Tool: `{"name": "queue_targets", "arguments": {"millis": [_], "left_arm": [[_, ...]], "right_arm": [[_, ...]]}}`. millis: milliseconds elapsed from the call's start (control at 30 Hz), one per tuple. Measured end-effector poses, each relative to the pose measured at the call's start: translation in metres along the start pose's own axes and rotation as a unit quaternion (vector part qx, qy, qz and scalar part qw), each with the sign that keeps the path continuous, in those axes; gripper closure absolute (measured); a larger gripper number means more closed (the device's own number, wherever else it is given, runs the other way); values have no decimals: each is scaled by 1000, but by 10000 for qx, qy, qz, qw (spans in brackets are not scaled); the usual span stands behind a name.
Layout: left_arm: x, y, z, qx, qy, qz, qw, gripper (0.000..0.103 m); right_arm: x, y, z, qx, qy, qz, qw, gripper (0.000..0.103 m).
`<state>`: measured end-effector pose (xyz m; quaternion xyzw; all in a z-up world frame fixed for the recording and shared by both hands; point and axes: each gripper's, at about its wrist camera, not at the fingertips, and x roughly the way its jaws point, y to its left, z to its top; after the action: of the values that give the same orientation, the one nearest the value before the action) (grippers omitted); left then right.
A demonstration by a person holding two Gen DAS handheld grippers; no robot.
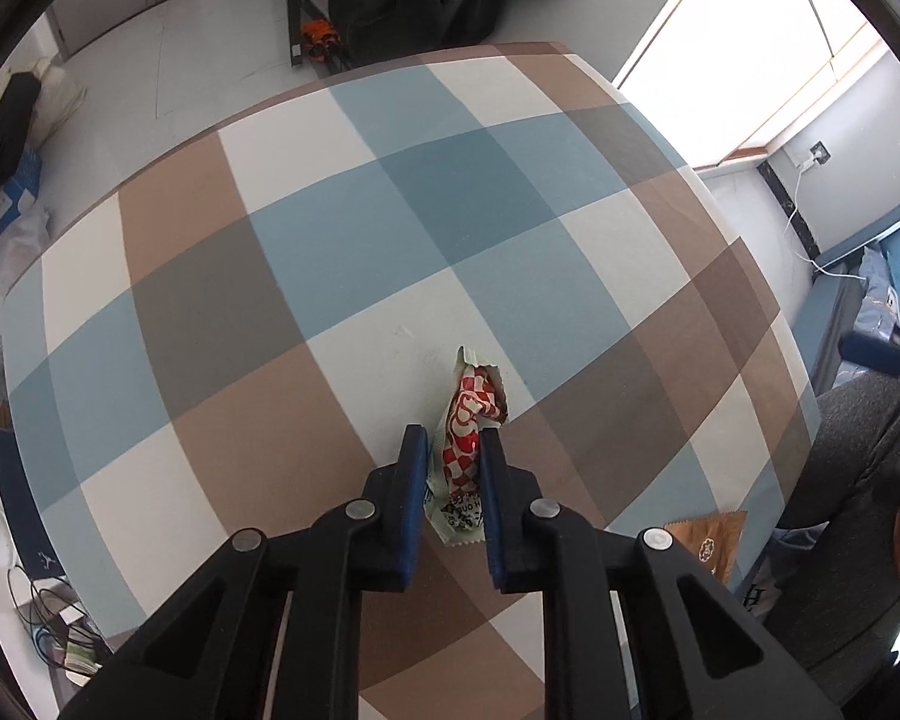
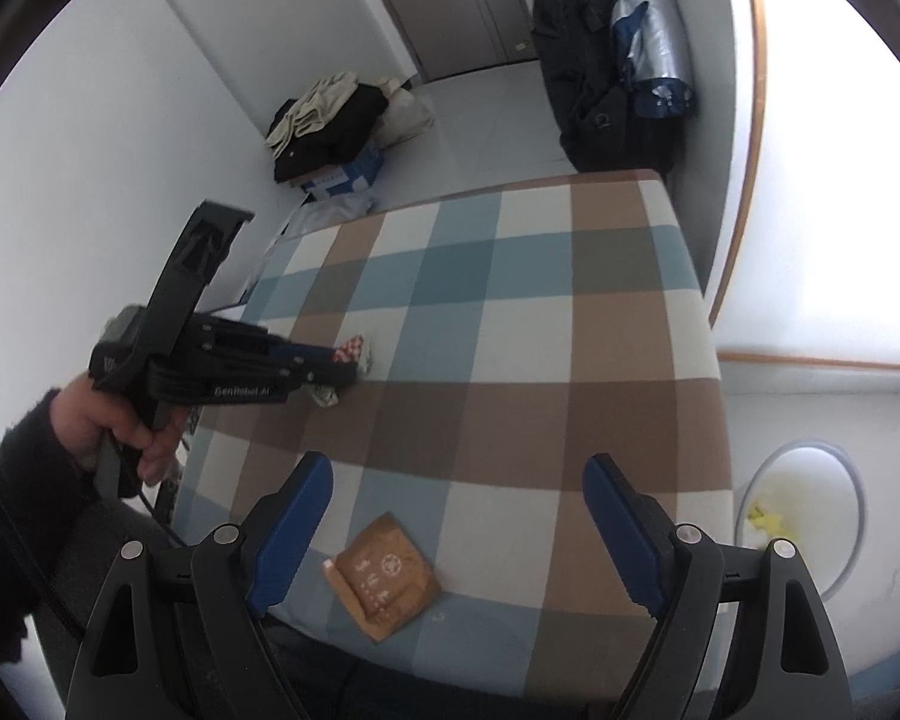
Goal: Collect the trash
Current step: 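Close the left tool on the second red-and-white candy wrapper, then lift the wrapper with the left tool while the right tool approaches the brown packet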
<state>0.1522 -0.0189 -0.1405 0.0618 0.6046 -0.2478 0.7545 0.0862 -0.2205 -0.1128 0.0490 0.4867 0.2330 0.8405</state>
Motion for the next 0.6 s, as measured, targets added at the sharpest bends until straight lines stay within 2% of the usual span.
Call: {"name": "queue_targets", "arguments": {"millis": [267, 467, 600], "left_arm": [[-13, 15, -6, -436, -195, -195, 9987, 91], [-33, 26, -8, -690, -536, -373, 9955, 91], [-41, 29, -11, -799, -690, -491, 9932, 91]], "right_arm": [[31, 46, -35, -875, 651, -5, 9940, 18], [51, 73, -53, -1836, 869, -429, 9782, 18], [66, 80, -58, -2081, 1051, -721, 9698, 19]]}}
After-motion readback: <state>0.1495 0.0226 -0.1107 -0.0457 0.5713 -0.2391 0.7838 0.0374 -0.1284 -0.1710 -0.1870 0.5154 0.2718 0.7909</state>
